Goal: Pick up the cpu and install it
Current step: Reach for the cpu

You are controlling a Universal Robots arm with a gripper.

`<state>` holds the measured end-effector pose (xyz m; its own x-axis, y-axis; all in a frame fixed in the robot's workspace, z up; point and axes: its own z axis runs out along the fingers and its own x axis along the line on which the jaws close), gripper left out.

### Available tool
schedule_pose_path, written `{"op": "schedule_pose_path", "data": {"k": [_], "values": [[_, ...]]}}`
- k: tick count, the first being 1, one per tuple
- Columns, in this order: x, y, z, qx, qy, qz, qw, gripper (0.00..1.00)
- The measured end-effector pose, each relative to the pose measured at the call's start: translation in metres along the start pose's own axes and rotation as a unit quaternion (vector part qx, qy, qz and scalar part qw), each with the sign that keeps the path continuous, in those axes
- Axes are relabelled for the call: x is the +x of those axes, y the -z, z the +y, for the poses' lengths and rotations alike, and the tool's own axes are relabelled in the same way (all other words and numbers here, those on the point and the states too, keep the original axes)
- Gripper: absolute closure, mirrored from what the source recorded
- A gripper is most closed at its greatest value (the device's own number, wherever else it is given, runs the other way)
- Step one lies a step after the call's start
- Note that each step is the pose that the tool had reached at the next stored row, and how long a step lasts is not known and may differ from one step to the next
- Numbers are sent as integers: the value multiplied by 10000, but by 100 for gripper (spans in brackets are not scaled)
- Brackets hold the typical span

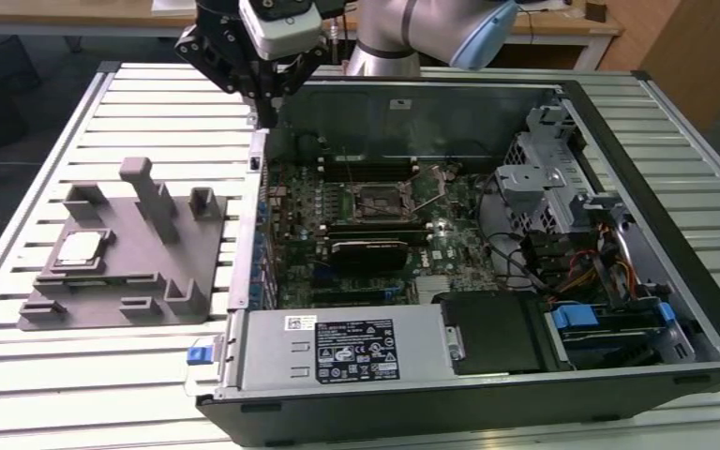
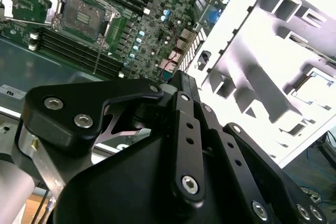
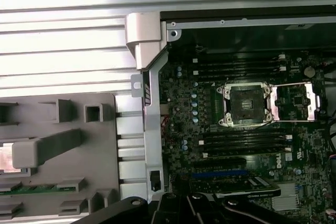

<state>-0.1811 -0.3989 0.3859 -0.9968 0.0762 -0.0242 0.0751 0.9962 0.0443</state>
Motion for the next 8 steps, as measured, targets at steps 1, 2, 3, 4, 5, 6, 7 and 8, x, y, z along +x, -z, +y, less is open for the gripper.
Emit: {"op": "schedule_pose_path", "data": {"k": [1,2,3,4,5,6,7,8], "values": [[12,-1,-1,0,0,0,10000,89],[25,-2,-2,0,0,0,10000,89],[40,-3,-3,0,0,0,10000,89],[54,-4,-4,0,0,0,10000,89],[65,-5,-5,0,0,0,10000,89],[76,-5,-6,0,0,0,10000,89],[89,-6,-7,0,0,0,10000,89],[103,-8,-8,0,0,0,10000,89]]}}
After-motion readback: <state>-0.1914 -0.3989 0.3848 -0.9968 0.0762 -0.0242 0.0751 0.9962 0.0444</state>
